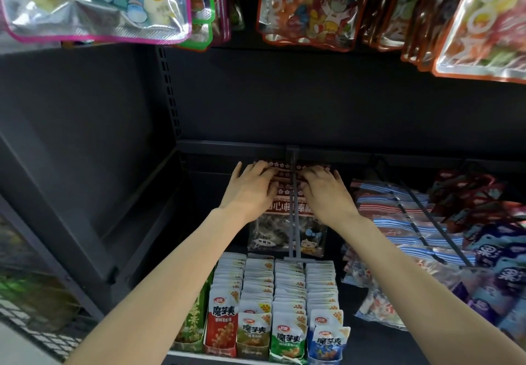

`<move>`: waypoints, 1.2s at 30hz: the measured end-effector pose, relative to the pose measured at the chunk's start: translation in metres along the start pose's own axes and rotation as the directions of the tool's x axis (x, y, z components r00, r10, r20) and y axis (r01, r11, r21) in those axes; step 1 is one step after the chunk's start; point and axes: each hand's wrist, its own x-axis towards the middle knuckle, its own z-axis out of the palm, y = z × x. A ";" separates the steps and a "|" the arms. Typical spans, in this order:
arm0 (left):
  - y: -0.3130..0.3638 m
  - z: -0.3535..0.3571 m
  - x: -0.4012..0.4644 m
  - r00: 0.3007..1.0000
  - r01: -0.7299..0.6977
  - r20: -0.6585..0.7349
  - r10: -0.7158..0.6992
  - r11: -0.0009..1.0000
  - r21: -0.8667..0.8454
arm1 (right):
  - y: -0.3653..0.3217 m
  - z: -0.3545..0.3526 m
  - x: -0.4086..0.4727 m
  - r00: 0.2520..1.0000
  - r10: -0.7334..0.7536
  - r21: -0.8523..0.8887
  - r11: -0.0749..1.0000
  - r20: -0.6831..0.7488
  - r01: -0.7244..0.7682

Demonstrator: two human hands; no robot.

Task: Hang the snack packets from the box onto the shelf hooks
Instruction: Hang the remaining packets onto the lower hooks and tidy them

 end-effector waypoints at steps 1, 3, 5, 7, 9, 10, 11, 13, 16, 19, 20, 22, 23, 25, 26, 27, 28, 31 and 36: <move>0.000 -0.001 -0.003 0.999 -0.031 -0.032 0.031 0.999 -0.012 | 0.001 0.000 -0.004 0.999 -0.028 -0.001 1.000 -0.043 0.028; -0.002 -0.002 -0.009 0.993 -0.109 -0.048 0.108 0.994 -0.027 | 0.003 0.001 -0.012 0.990 -0.084 0.015 0.996 -0.111 0.086; -0.003 0.000 -0.015 0.987 -0.159 -0.015 0.158 0.987 -0.034 | 0.005 0.004 -0.018 0.986 -0.117 0.040 0.992 -0.120 0.122; -0.003 0.004 -0.021 0.985 -0.172 0.016 0.172 0.985 -0.031 | 0.006 0.009 -0.024 0.985 -0.133 0.037 0.990 -0.111 0.137; -0.001 0.007 -0.023 0.986 -0.166 0.031 0.166 0.986 -0.010 | 0.007 0.015 -0.028 0.976 -0.175 -0.014 0.984 -0.127 0.175; -0.001 0.007 -0.023 0.986 -0.162 0.033 0.162 0.987 0.001 | 0.007 0.018 -0.029 0.969 -0.206 -0.043 0.979 -0.140 0.202; 0.000 0.007 -0.023 0.987 -0.158 0.031 0.158 0.987 0.010 | 0.008 0.021 -0.029 0.961 -0.229 -0.067 0.973 -0.156 0.221; 0.002 0.006 -0.025 0.989 -0.147 0.028 0.147 0.989 0.017 | 0.009 0.023 -0.027 0.958 -0.235 -0.084 0.971 -0.167 0.224; 0.005 0.006 -0.029 0.990 -0.136 0.038 0.136 0.990 0.019 | 0.004 0.020 -0.029 0.960 -0.229 -0.069 0.973 -0.160 0.220; 0.007 0.008 -0.033 0.989 -0.149 0.019 0.148 0.988 0.035 | 0.002 0.016 -0.035 0.963 -0.213 -0.070 0.976 -0.163 0.204; 0.008 0.008 -0.034 0.989 -0.150 0.010 0.150 0.988 0.036 | 0.002 0.015 -0.037 0.967 -0.200 -0.064 0.979 -0.160 0.192; 0.008 0.008 -0.036 0.988 -0.154 -0.013 0.154 0.988 0.033 | 0.001 0.013 -0.040 0.974 -0.181 -0.063 0.983 -0.136 0.174; 0.009 0.008 -0.037 0.988 -0.155 -0.022 0.155 0.988 0.025 | 0.000 0.011 -0.041 0.977 -0.171 -0.066 0.984 -0.124 0.164; 0.010 0.007 -0.037 0.988 -0.150 -0.031 0.150 0.989 -0.007 | -0.001 0.009 -0.042 0.982 -0.158 -0.078 0.986 -0.104 0.151; 0.011 0.006 -0.037 0.989 -0.146 -0.033 0.145 0.989 -0.026 | -0.002 0.008 -0.043 0.983 -0.156 -0.084 0.985 -0.095 0.148; 0.012 0.005 -0.037 0.989 -0.142 -0.037 0.141 0.989 -0.042 | -0.002 0.007 -0.042 0.984 -0.154 -0.080 0.986 -0.091 0.147; 0.012 0.004 -0.037 0.990 -0.137 -0.045 0.134 0.989 -0.061 | -0.002 0.007 -0.041 0.985 -0.145 -0.056 0.989 -0.097 0.140; 0.014 -0.002 -0.027 0.995 -0.060 -0.092 0.047 0.987 -0.147 | -0.001 0.003 -0.030 0.988 -0.072 0.091 0.992 -0.139 0.085; 0.016 -0.003 0.011 0.995 0.065 0.083 -0.059 0.996 -0.067 | -0.001 0.004 0.001 0.996 0.028 -0.005 1.000 0.080 -0.028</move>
